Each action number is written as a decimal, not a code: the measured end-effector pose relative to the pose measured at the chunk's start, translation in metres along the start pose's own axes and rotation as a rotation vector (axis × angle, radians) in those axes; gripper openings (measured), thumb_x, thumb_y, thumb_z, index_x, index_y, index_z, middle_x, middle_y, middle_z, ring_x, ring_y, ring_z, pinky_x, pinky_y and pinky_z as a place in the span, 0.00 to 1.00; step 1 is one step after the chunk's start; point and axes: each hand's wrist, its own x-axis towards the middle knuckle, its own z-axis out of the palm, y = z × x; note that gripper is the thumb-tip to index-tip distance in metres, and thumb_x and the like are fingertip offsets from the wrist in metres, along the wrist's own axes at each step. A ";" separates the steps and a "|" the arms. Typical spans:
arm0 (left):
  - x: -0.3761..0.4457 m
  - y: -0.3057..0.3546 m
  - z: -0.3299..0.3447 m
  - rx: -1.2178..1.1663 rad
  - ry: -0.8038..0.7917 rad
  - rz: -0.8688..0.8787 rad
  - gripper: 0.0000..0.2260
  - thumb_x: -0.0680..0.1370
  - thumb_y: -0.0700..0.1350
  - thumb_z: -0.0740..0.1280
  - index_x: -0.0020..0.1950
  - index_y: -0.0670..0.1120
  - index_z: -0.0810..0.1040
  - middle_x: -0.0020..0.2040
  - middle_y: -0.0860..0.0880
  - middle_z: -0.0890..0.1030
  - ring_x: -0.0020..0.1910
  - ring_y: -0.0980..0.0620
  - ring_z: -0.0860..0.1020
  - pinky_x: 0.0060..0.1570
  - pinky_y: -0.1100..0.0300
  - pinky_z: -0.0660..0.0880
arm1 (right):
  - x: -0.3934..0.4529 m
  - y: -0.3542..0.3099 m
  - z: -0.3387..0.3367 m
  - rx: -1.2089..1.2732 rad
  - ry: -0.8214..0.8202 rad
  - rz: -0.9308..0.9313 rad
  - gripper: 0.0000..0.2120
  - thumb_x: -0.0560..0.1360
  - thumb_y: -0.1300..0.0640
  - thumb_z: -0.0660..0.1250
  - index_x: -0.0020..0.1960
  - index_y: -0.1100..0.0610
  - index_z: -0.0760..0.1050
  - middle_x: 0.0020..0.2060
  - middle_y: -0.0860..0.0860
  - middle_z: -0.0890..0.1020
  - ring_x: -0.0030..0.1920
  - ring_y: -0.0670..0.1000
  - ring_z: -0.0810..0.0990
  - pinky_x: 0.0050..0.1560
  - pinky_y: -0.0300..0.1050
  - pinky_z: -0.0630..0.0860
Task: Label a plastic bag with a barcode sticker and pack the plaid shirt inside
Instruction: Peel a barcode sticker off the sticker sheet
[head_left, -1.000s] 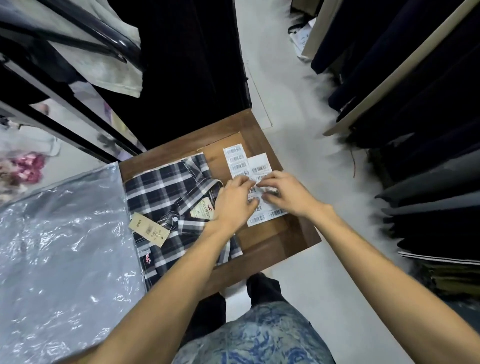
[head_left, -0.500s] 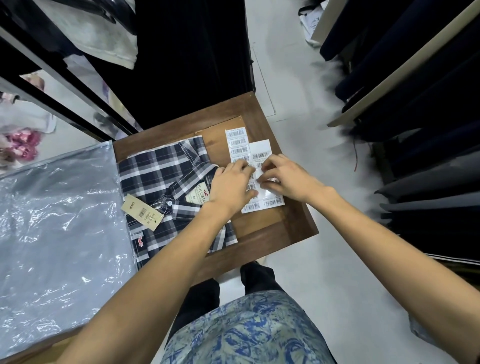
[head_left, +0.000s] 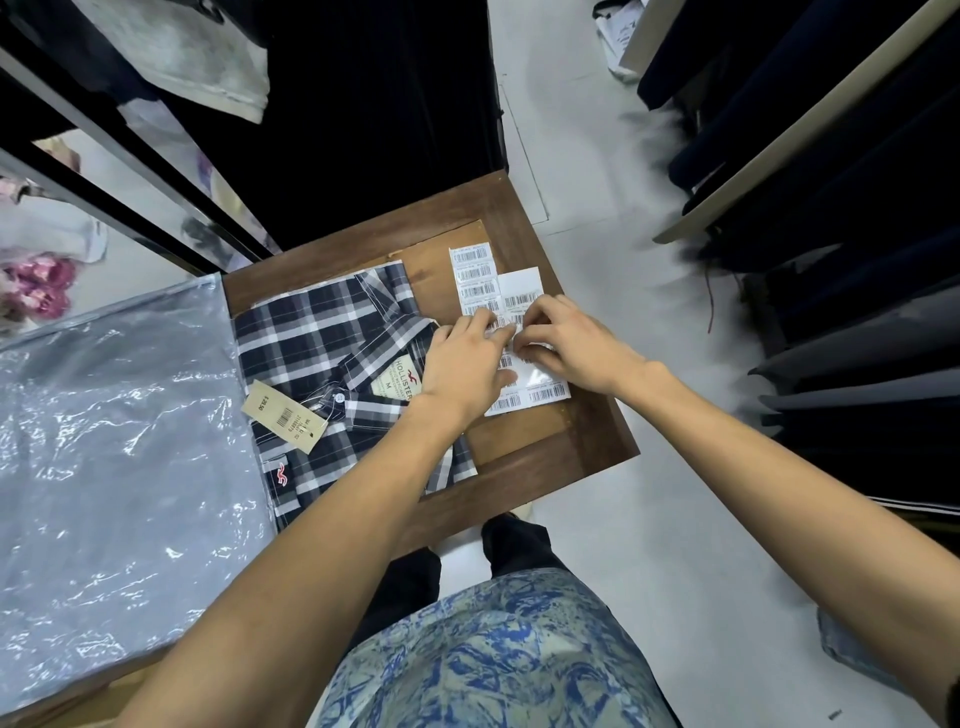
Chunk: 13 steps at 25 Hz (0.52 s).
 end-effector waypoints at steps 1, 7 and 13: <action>0.000 0.000 0.001 0.001 0.006 0.003 0.30 0.80 0.56 0.69 0.79 0.51 0.66 0.74 0.48 0.70 0.73 0.45 0.70 0.71 0.48 0.64 | -0.001 0.000 0.001 0.004 0.004 0.002 0.06 0.78 0.55 0.71 0.52 0.56 0.85 0.50 0.56 0.77 0.52 0.57 0.75 0.47 0.52 0.78; -0.002 0.000 0.003 0.006 0.029 0.014 0.32 0.80 0.56 0.68 0.81 0.50 0.61 0.74 0.48 0.71 0.72 0.45 0.71 0.72 0.49 0.64 | -0.004 0.002 0.002 0.021 0.008 -0.005 0.04 0.78 0.57 0.71 0.51 0.56 0.84 0.52 0.55 0.77 0.54 0.57 0.75 0.51 0.52 0.78; 0.001 -0.001 0.004 0.023 0.010 0.016 0.31 0.81 0.56 0.68 0.80 0.49 0.63 0.74 0.47 0.69 0.73 0.44 0.69 0.72 0.49 0.64 | -0.008 0.004 0.002 0.032 0.000 -0.011 0.04 0.78 0.57 0.72 0.51 0.57 0.84 0.53 0.56 0.78 0.54 0.58 0.76 0.53 0.52 0.78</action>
